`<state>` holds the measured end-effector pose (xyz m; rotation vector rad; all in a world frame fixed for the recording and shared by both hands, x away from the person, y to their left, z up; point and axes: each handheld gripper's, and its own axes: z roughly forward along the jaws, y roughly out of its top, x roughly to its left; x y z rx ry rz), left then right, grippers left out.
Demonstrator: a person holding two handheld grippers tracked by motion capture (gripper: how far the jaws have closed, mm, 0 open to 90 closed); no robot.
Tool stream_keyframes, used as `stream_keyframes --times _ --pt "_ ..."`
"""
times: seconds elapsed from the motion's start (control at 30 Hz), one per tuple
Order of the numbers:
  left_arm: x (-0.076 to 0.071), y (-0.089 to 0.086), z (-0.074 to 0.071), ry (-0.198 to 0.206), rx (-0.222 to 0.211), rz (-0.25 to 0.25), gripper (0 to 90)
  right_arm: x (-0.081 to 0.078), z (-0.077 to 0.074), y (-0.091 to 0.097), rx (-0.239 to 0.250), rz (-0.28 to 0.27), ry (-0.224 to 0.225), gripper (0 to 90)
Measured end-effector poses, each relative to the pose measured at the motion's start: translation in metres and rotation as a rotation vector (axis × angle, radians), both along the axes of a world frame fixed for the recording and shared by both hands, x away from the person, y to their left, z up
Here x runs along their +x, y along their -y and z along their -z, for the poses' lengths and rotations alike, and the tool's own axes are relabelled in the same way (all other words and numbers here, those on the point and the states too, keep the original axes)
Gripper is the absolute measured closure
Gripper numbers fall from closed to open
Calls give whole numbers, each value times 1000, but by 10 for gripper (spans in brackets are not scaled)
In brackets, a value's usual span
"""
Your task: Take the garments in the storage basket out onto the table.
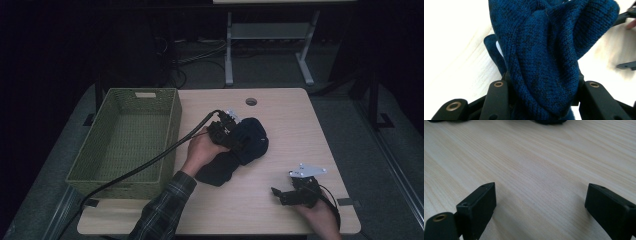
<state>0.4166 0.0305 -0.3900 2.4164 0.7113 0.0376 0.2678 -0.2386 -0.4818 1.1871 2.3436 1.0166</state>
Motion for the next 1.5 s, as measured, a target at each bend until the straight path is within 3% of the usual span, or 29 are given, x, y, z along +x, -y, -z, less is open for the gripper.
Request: stream_keyframes --times 0.2,0.3,0.47,0.63,1.13,1.5 --pt "6 -6 10 -16 -16 -25 550 0 0 0 3 0 -3 99" --pt "7 -8 9 -18 -27 -31 487 0 0 0 3 0 -2 99" --pt "6 -13 2 -5 -35 -50 354 0 0 0 1 1 -4 99" --pt "2 -21 -10 37 -45 -69 276 0 0 0 1 1 -3 99" --pt "-22 -56 -47 154 -50 -96 248 0 0 0 -3 0 0 99" --pt "-44 -76 -60 177 -65 -126 244 0 0 0 -1 -1 -1 99"
